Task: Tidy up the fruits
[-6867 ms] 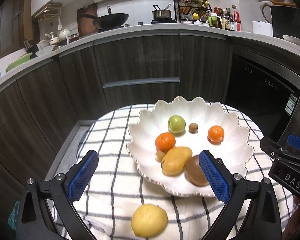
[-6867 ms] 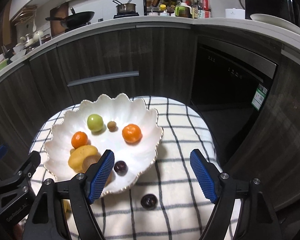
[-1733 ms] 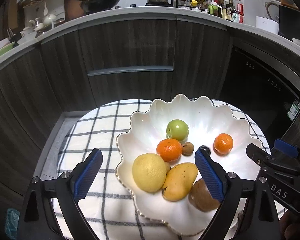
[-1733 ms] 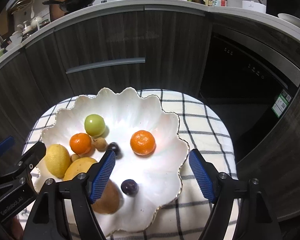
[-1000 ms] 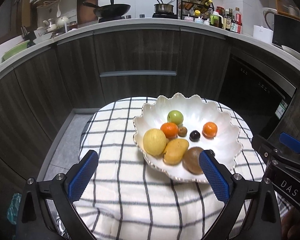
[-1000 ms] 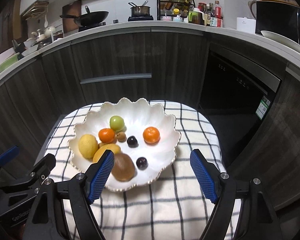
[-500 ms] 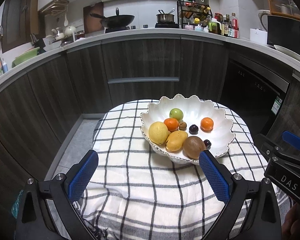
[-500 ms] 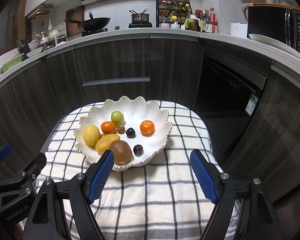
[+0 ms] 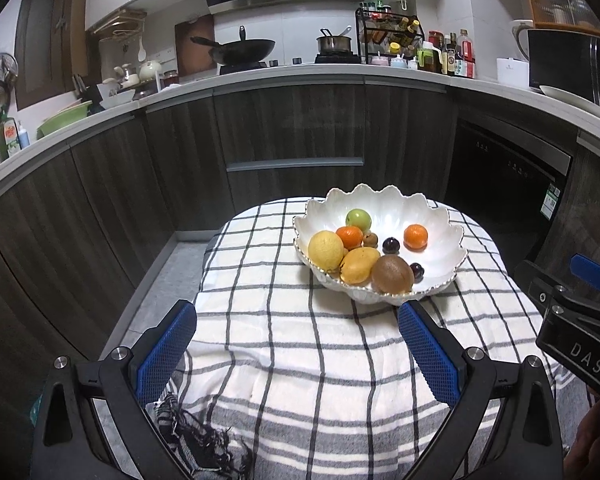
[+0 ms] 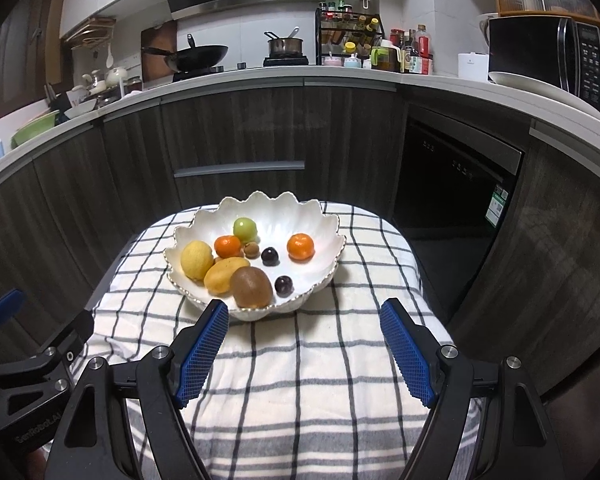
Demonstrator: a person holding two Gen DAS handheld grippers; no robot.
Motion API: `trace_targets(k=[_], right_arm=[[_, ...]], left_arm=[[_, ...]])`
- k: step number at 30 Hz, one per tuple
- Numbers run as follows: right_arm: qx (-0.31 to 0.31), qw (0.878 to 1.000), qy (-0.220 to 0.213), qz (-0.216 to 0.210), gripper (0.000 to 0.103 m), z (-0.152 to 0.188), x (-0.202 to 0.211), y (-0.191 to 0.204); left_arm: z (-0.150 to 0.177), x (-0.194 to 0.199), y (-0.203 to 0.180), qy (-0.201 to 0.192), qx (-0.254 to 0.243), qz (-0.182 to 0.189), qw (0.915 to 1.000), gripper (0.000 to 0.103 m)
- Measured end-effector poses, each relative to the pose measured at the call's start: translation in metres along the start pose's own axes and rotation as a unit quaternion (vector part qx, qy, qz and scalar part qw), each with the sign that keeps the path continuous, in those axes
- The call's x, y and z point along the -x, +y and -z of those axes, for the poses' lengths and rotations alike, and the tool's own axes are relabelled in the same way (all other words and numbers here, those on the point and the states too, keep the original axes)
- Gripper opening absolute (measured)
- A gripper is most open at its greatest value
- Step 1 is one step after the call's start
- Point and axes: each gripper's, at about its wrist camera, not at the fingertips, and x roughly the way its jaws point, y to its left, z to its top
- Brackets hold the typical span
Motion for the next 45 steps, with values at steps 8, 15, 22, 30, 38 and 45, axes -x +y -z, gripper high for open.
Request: trace_targets(k=[8, 15, 22, 30, 38, 45], right_arm=[[0.000, 1.000, 0.004, -0.005, 0.079, 0.017, 0.006, -0.001], [-0.001, 1.000, 0.004, -0.007, 0.079, 0.027, 0.010, -0.003], [0.000, 1.000, 0.006, -0.007, 0.079, 0.034, 0.011, -0.005], [0.007, 1.000, 0.001, -0.009, 0.079, 0.036, 0.014, -0.004], [0.010, 1.000, -0.006, -0.005, 0.088, 0.035, 0.017, -0.005], [0.010, 1.000, -0.005, -0.005, 0.088, 0.034, 0.016, -0.005]], left_arm=[[0.015, 0.010, 0.001, -0.008, -0.001, -0.005, 1.0000, 0.103], [0.024, 0.013, -0.001, -0.004, -0.001, -0.001, 1.0000, 0.103], [0.032, 0.015, -0.003, 0.000, -0.004, 0.002, 1.0000, 0.103], [0.035, 0.017, -0.001, -0.001, 0.001, -0.001, 1.0000, 0.103], [0.037, 0.016, 0.001, 0.002, 0.006, -0.002, 1.0000, 0.103], [0.036, 0.016, 0.001, 0.002, 0.009, -0.004, 1.0000, 0.103]])
